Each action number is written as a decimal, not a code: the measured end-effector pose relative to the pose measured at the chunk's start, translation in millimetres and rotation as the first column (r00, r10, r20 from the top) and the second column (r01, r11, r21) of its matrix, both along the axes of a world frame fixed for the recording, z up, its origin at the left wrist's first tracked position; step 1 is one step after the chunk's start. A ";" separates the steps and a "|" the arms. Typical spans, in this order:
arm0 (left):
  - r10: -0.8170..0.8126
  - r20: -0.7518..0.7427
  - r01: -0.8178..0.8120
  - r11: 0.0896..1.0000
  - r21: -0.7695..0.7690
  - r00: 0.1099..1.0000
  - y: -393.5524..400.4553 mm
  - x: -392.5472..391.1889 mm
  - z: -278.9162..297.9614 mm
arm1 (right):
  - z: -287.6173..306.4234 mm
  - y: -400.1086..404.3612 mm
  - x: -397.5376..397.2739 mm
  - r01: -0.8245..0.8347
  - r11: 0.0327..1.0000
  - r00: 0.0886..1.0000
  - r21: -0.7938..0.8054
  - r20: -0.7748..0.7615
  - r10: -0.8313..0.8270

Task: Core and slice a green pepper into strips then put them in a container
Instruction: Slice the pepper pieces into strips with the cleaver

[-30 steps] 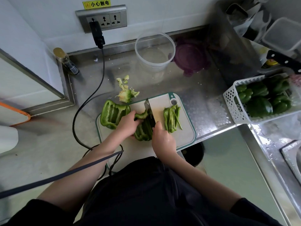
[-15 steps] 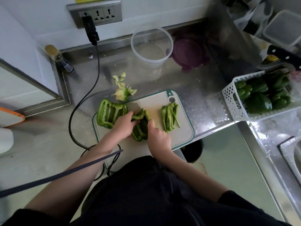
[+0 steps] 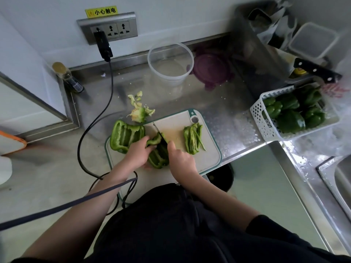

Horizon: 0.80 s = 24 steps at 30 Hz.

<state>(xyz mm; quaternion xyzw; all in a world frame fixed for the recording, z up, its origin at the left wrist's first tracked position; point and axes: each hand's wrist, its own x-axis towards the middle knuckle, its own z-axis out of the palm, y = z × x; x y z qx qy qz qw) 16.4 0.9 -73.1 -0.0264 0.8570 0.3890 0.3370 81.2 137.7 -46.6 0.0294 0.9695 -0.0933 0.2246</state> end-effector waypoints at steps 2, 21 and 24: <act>0.001 -0.017 -0.001 1.000 0.016 1.000 0.7 4.3 0.8 | -1.2 2.7 -1.3 0.029 0.999 1.000 -0.027 -0.005 -0.029; -0.082 0.016 0.083 0.996 -0.033 0.996 -6.5 -2.2 7.7 | -14.0 3.3 1.8 0.063 0.997 0.998 -0.045 -0.019 -0.064; -0.044 0.024 0.044 0.999 -0.005 0.999 -9.5 -4.5 6.1 | -10.2 4.8 -5.5 0.079 0.993 0.996 -0.086 -0.024 -0.081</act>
